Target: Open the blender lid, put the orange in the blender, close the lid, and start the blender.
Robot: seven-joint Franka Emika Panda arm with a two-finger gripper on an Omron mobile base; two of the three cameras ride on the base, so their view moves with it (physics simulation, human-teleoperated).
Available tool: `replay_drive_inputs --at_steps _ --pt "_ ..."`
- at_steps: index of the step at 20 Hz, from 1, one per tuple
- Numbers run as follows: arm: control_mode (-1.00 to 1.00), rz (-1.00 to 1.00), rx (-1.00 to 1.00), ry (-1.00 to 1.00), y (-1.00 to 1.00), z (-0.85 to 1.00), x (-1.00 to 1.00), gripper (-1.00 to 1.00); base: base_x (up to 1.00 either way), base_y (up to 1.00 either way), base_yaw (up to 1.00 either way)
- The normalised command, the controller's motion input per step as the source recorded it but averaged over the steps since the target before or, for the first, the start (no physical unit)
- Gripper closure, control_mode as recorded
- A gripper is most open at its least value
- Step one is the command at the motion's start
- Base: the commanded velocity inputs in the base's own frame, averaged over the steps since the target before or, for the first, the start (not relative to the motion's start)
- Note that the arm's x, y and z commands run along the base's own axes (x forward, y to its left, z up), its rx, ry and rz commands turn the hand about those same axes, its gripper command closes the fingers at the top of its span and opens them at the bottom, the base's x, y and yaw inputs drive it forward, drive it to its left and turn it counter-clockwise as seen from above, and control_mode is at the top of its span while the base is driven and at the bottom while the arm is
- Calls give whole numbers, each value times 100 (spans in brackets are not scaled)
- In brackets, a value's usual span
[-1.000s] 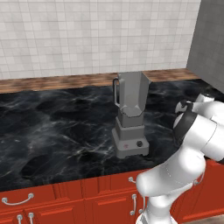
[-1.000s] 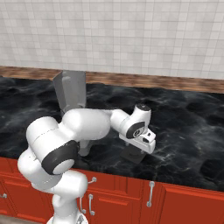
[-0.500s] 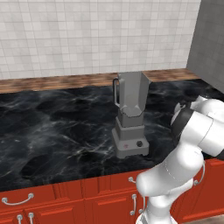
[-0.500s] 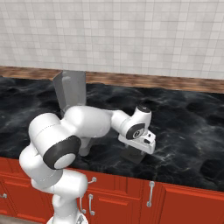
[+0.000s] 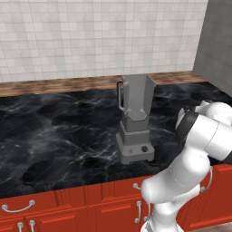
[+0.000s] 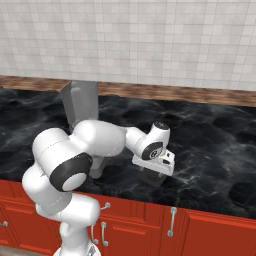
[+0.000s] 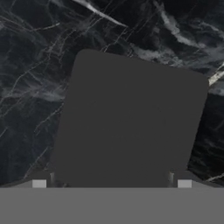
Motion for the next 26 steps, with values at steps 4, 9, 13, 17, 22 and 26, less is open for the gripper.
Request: replay_drive_inputs --at_steps 4,9,13,17,22,26 --pt "-100 9 0 0 0 -10 6 -100 0 0 0" --pt "-100 2 0 1 0 -9 25 -100 0 0 0" --pt "-100 0 0 0 0 -9 28 -100 0 0 0" --pt "-100 0 0 0 0 -17 14 -100 0 0 0" --pt "-100 0 0 1 0 -38 0 -100 0 0 0" --pt "-100 0 0 0 1 -43 0 -100 0 0 0"
